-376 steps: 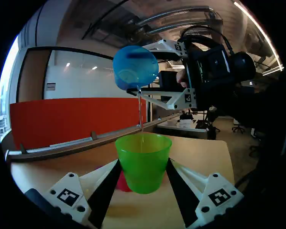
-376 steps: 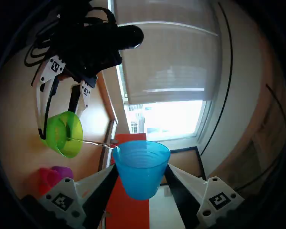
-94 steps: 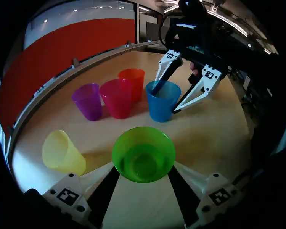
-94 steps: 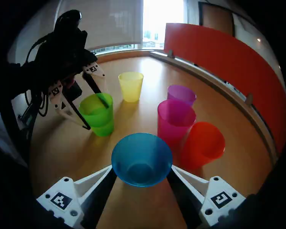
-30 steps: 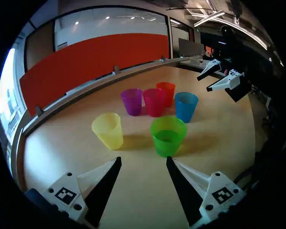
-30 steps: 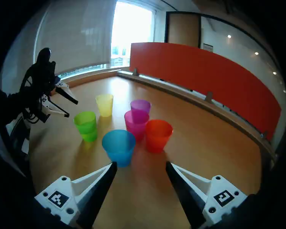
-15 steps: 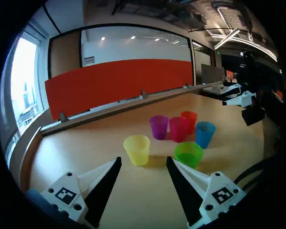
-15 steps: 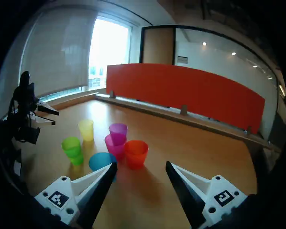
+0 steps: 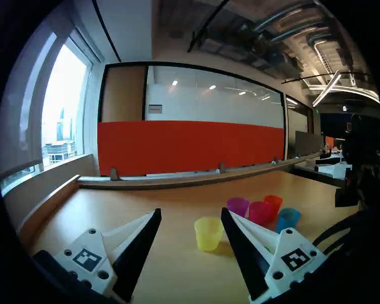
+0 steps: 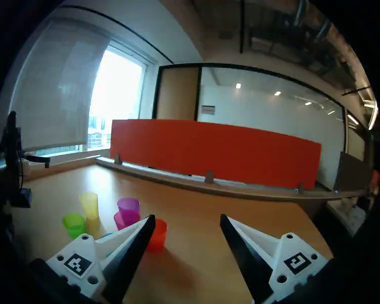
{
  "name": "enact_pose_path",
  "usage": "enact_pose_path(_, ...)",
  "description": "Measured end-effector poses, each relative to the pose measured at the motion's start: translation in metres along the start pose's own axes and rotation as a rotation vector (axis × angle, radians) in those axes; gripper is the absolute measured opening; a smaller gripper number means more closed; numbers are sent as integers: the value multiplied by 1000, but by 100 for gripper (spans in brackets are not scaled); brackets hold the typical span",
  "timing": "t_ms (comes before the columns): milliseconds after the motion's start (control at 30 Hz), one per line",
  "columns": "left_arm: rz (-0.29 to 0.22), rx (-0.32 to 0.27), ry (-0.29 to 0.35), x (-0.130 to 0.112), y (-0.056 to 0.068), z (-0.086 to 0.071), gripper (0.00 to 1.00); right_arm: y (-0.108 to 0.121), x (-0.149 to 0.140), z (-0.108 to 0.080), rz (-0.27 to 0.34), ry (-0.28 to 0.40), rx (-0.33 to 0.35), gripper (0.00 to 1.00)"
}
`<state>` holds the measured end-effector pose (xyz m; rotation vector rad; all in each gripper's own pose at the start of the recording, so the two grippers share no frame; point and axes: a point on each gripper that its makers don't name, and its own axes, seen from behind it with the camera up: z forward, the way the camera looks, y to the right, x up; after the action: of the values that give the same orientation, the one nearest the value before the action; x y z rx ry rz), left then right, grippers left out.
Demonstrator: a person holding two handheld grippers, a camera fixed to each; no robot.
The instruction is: Pour water
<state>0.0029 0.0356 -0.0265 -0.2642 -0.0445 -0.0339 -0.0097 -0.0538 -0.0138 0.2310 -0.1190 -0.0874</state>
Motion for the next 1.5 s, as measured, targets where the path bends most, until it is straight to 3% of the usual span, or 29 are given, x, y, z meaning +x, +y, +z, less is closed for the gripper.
enact_pose_path(200,-27,64,73,16,-12,-7,87,13,15,-5,53,76,-97,99)
enact_pose_path(500,-67,115,131,26,-21,-9,87,33,25,-14,85,166,-199,99)
enact_pose_path(700,-41,154,145,28,-27,-10,87,46,27,-21,69,195,-251,99)
enact_pose_path(1300,8,194,162,24,-25,-1,87,63,30,-38,92,236,-319,99)
enact_pose_path(1500,11,214,175,14,-28,0,87,68,27,-40,94,221,-341,99)
